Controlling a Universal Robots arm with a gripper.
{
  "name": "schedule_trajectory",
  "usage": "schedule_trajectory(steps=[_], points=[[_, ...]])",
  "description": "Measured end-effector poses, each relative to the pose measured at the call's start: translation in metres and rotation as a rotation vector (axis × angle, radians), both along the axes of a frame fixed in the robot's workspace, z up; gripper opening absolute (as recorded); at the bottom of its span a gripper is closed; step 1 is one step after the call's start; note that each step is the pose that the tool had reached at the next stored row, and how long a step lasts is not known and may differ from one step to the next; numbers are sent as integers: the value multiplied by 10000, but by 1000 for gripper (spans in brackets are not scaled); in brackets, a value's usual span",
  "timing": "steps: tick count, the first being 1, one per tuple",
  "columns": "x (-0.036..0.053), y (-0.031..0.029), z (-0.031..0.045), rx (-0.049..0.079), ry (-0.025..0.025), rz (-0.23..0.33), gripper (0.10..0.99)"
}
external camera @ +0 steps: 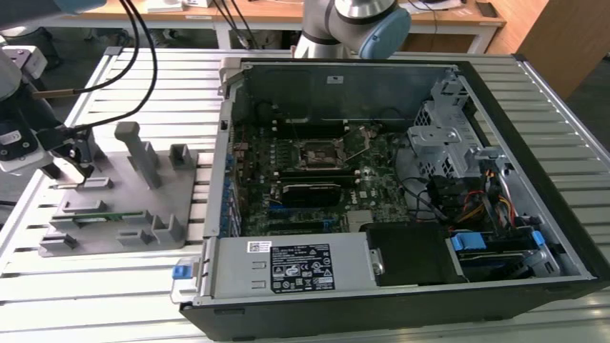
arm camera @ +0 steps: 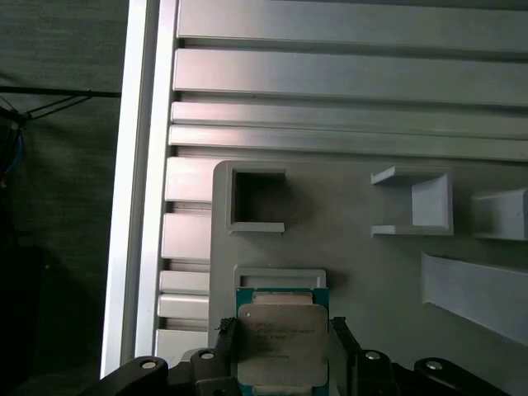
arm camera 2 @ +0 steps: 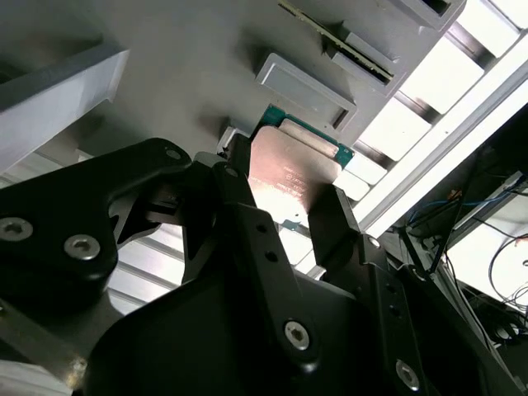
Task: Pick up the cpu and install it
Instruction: 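Pick up the cpu and move it towards the insertion slot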
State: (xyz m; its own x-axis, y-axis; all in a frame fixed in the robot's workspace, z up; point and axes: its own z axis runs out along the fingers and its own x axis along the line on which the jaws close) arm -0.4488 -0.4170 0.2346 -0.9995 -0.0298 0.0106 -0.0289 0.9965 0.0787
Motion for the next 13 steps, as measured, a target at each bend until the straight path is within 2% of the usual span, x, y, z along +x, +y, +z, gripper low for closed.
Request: schedule_trajectory(steps=[13], points=[[0, 0, 90, 10, 0, 0, 525]])
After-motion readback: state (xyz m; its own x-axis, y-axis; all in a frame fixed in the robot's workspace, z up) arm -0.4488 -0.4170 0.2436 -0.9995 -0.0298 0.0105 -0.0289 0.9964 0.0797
